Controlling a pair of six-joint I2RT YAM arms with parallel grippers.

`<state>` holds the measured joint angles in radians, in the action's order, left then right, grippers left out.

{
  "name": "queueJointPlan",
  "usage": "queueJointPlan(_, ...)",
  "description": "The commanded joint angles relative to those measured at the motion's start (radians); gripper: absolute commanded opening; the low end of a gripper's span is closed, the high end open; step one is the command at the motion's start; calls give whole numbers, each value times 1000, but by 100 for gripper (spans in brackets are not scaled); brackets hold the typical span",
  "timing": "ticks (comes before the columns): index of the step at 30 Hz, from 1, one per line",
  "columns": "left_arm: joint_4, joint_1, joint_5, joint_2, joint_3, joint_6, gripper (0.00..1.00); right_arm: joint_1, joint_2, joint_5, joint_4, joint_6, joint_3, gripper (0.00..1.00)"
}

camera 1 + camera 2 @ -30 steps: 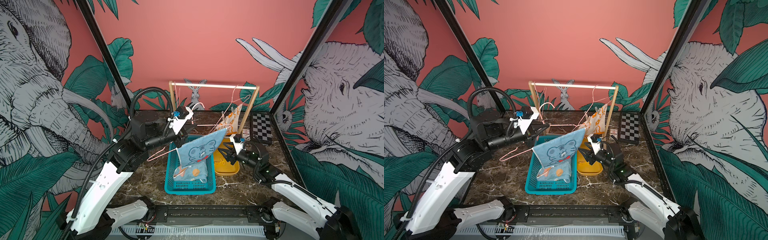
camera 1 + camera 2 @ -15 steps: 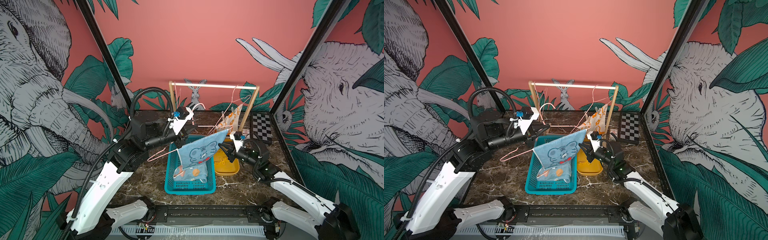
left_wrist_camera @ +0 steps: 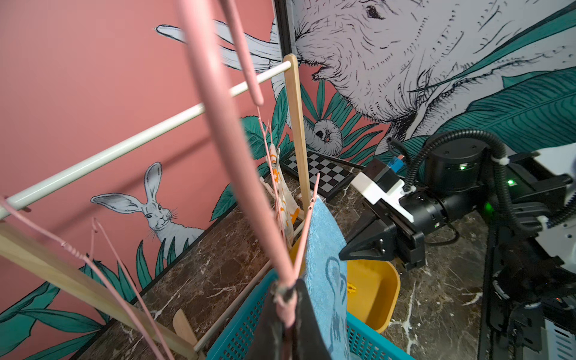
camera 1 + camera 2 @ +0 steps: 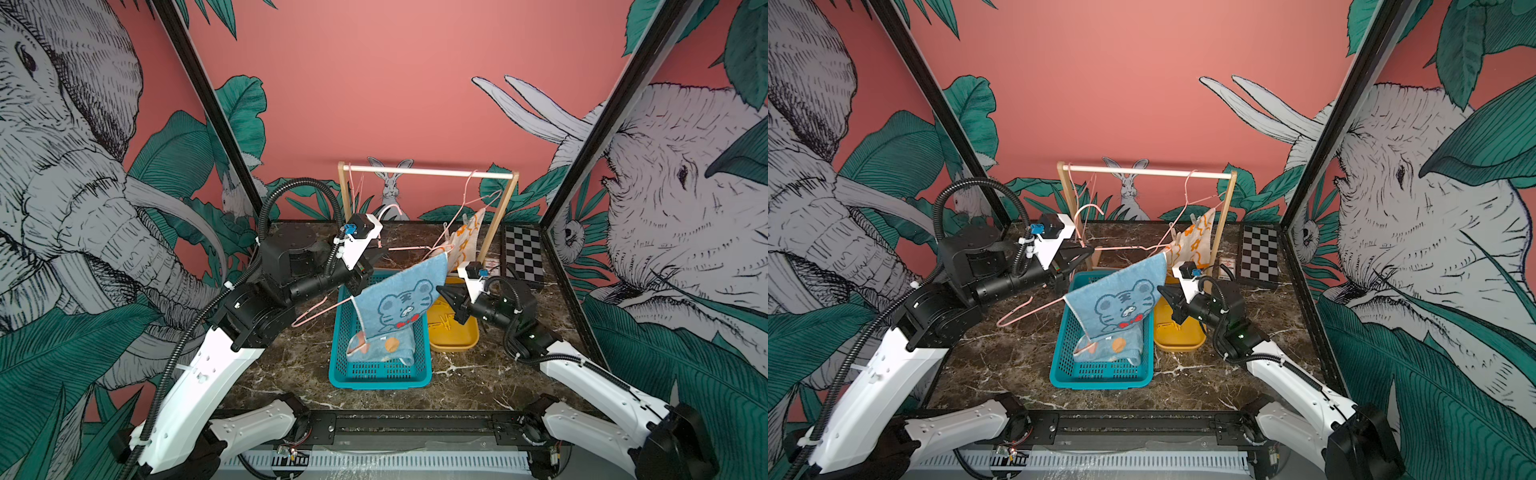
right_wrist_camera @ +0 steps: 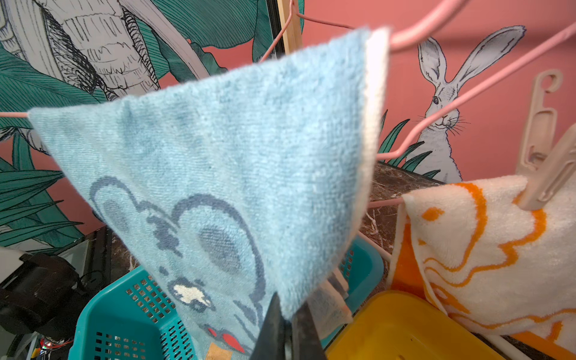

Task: Remove the clothespins securing towels to the hanger
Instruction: Remove the towel from the hanger.

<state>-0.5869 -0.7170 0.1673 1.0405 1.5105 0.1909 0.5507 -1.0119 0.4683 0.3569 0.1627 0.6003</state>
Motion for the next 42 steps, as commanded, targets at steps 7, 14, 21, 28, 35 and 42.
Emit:
queueJointPlan(7, 114, 1, -47, -54, -11, -10, 0, -3, -14, 26, -31, -20, 9, 7)
queueJointPlan(14, 88, 1, 83, -36, 11, -8, 0, -3, -27, 62, -32, -14, 41, 13)
queueJointPlan(21, 66, 1, 82, -31, 22, -6, 0, -3, -3, 40, -29, -21, 38, 24)
queueJointPlan(28, 42, 1, 93, -28, 31, -4, 0, -5, 81, -47, -53, -59, 32, 35)
queueJointPlan(35, 27, 1, 143, -22, 34, -5, 0, -27, 85, 2, -173, -143, 113, 44)
queueJointPlan(42, 24, 1, 160, -22, 30, -7, 0, -58, 74, 7, -230, -196, 168, 50)
